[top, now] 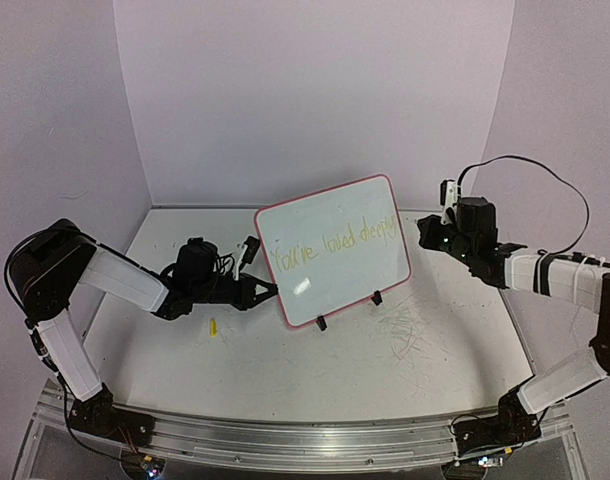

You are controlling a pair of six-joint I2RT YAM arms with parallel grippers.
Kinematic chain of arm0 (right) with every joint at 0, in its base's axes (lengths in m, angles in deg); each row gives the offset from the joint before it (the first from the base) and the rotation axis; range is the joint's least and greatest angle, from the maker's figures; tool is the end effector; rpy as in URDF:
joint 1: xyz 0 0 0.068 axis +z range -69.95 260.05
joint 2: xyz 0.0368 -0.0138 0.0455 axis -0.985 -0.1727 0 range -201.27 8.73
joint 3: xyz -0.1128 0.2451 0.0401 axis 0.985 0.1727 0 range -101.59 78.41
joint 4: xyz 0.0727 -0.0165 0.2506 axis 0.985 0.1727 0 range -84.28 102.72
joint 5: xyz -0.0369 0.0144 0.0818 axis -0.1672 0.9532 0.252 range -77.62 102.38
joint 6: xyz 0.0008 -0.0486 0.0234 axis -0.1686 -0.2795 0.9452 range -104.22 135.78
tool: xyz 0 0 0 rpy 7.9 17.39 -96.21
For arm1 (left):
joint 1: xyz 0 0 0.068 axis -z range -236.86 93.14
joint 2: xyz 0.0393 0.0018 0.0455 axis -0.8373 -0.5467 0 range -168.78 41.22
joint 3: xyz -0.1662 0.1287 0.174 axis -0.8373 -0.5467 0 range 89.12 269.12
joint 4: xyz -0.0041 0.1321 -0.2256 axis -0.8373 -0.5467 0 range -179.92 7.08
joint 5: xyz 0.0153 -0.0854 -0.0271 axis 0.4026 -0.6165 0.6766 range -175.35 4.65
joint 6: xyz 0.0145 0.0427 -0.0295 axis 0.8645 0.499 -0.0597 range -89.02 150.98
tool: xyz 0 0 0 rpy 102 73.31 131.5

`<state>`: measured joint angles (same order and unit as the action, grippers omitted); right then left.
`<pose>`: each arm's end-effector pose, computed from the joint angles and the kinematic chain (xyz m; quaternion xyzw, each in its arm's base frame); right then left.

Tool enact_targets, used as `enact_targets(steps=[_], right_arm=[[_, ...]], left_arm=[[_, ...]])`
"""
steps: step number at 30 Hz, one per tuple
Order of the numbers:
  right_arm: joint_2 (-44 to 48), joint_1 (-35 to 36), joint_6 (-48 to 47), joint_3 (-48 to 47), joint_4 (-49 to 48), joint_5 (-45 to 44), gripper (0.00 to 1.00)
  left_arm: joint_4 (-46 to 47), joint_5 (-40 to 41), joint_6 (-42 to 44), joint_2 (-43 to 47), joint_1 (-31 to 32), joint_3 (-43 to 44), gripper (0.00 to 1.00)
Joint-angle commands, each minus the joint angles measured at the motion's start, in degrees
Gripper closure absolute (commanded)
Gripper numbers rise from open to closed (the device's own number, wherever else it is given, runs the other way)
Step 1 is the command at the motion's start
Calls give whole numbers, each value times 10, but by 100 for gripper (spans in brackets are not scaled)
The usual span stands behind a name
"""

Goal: Write a sentence on the whiteboard

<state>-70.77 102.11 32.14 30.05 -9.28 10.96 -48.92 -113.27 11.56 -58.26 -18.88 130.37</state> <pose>0.2949 0.1185 0.2672 -0.0322 0.7987 0.1883 0.5706 0.2575 -0.2222 0.1540 0.2606 0.7832 -0.4308 0.3649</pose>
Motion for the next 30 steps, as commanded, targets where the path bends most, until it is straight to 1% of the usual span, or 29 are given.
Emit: enact_targets(steps=[1,6,30], right_arm=[[-21,0,-1,-29,-1,27,100],[-37,1,-6,-44,-6,28,100],[-87,0,-5,-55,-28,14,100]], left_arm=[[-64,22,15,-1,-3,5,100],[-65,21,16,-1,-3,5,100],[-65,19,17,-3,-3,3,100]])
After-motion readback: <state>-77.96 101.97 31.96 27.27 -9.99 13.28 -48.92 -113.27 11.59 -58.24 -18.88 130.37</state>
